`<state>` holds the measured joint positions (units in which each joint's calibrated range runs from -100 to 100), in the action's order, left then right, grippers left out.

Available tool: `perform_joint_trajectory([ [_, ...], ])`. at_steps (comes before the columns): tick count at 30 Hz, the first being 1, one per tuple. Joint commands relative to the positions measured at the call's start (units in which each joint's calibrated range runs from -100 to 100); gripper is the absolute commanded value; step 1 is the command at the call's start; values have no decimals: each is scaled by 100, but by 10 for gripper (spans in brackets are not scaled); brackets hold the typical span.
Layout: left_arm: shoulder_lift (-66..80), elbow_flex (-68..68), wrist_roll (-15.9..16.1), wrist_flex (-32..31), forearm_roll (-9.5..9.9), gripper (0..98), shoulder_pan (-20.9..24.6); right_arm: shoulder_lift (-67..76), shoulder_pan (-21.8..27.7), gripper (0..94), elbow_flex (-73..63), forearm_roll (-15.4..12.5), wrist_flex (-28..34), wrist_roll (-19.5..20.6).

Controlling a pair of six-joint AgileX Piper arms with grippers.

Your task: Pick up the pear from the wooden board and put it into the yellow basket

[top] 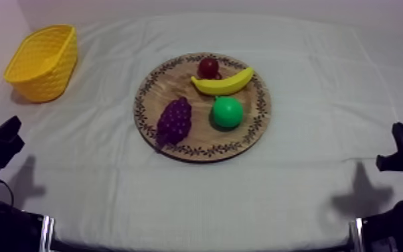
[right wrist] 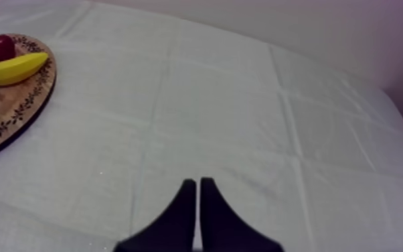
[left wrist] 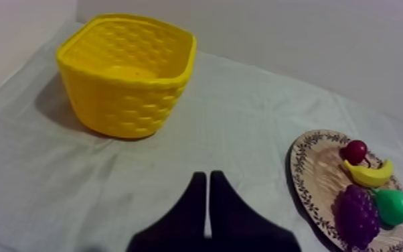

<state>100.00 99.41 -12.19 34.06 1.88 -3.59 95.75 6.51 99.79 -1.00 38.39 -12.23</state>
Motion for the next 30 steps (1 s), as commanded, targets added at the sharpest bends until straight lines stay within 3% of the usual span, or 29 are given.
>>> perform_joint_trajectory([
  [1,0,3,0,-2,0,1,1,1,0,3,-1,0,0,-1],
  [6,0,3,5,-2,0,2,1,1,0,3,-1,0,0,-1],
  [15,-8,-311,384,242,-114,0,-32,1,0,3,-1,0,0,-1],
  [22,-630,-1498,631,555,-127,5,-105,1,0,3,-1,0,0,-1],
  [30,-2467,-3656,890,901,-167,14,-139,1,0,3,-1,0,0,-1],
])
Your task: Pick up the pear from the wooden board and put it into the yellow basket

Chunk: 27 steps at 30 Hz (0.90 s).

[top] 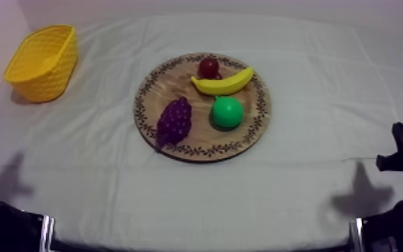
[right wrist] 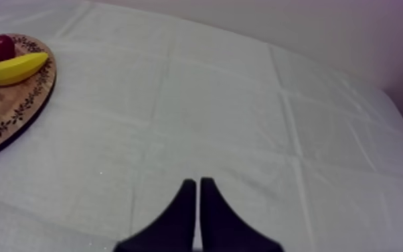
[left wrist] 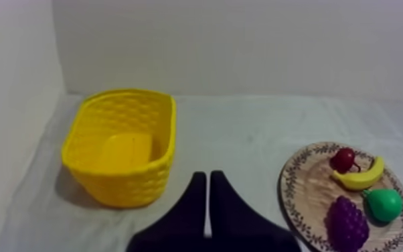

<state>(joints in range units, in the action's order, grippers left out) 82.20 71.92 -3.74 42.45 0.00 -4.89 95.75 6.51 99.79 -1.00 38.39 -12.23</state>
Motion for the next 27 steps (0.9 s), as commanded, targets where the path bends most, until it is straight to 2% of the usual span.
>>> perform_joint_trajectory([
  [1,-932,-1193,81,111,18,23,-25,1,0,3,-1,0,0,-1],
  [6,-1991,-2370,247,220,12,82,-133,1,0,3,-1,0,0,-1],
  [18,-3921,-4438,291,792,2,129,-447,1,0,3,-1,0,0,-1],
  [20,-4263,-4676,214,826,92,135,-621,1,0,3,-1,0,0,-1],
  [24,-4977,-5241,-36,992,390,140,-1121,1,0,3,-1,0,0,-1],
  [27,-5459,-5614,-156,1112,482,148,-1441,1,0,3,-1,0,0,-1],
])
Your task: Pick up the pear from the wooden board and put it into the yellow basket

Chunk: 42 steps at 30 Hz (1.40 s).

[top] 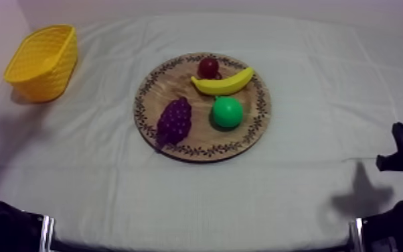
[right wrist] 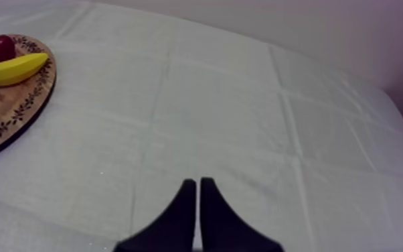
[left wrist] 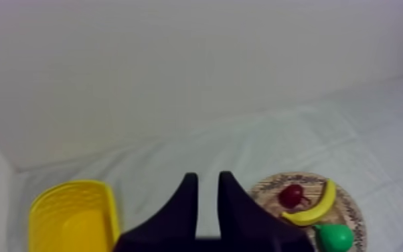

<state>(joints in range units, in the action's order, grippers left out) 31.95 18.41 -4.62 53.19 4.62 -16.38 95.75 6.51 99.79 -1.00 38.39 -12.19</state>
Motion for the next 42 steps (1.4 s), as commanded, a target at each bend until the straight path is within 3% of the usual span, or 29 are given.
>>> perform_joint_trajectory([
  [1,-586,-361,-107,69,34,151,-391,1,0,3,-1,0,0,-5],
  [10,-1992,-1165,-508,439,128,239,-1304,1,0,3,-1,0,0,-5],
  [17,-2891,-1527,-802,702,146,328,-1769,1,0,3,-1,0,0,-5],
  [24,-3573,-1670,-1027,1084,31,805,-1996,1,0,3,-1,0,0,-5],
  [27,-3853,-1770,-1087,1223,-38,914,-2032,1,0,3,-1,0,0,-5],
  [33,-4455,-1928,-1298,1331,-108,966,-2107,1,0,3,-1,0,0,-5],
  [42,-5419,-2069,-1436,1223,-366,969,-2052,1,0,3,-1,0,0,-5],
])
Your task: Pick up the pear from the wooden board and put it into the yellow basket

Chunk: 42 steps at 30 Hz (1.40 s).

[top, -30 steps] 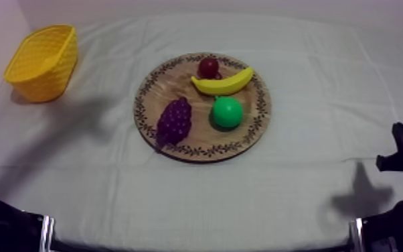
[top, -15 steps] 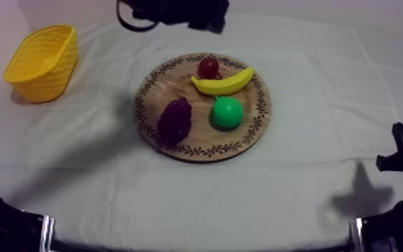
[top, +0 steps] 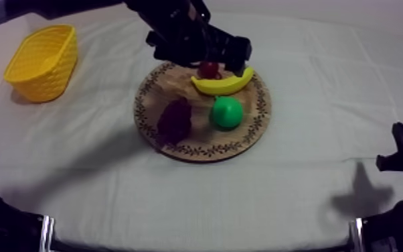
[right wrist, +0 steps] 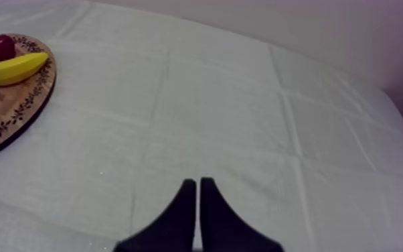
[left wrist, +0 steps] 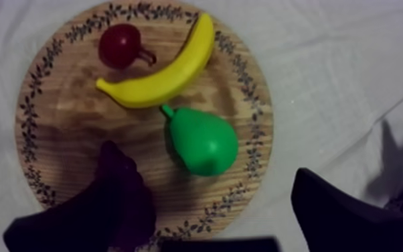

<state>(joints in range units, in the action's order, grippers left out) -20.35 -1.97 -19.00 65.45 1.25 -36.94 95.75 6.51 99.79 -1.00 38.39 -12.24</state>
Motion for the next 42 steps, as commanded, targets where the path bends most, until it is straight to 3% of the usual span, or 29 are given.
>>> perform_joint_trajectory([
  [1,-304,-80,4,-10,-67,969,13,1,0,3,-1,0,0,1],
  [18,-2193,-1635,65,451,-883,944,43,1,0,3,-1,0,0,1],
  [24,-2726,-2192,29,1084,-1237,934,119,1,0,3,-1,0,0,1],
  [33,-3406,-2891,45,1935,-1479,910,244,1,0,3,-1,0,0,1],
  [37,-3590,-3037,33,2157,-1522,834,266,1,0,3,-1,0,0,1],
  [42,-3606,-3079,6,2233,-1510,558,252,1,0,3,-1,0,0,1],
])
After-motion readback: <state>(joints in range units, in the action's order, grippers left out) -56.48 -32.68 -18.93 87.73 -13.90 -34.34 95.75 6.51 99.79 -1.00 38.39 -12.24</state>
